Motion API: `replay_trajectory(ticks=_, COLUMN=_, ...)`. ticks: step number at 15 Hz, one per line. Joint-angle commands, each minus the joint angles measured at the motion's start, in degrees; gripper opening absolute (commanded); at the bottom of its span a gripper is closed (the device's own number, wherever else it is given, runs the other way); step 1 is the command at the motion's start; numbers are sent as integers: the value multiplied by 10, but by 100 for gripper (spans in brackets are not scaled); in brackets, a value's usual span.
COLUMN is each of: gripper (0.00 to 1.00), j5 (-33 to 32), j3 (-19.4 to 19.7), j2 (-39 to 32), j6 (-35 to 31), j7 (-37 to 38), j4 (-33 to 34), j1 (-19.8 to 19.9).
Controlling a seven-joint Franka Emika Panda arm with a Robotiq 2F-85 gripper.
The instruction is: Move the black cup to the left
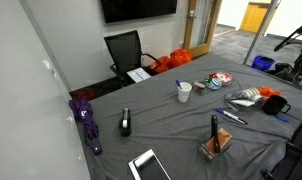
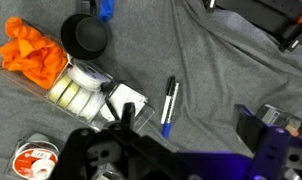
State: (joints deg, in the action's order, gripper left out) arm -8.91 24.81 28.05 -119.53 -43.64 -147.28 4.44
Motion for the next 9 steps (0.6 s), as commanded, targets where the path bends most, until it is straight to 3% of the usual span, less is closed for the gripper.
replay_trajectory(ticks=1, gripper=100, j5=-5, j3=5, j2=-65, j6=-45, j7=-36, j4=8, j1=32)
replay_trajectory(ticks=9, gripper=100, j5=-56, j3=12, j2=-180, j6=-158, j7=-90, j4=11, j1=98)
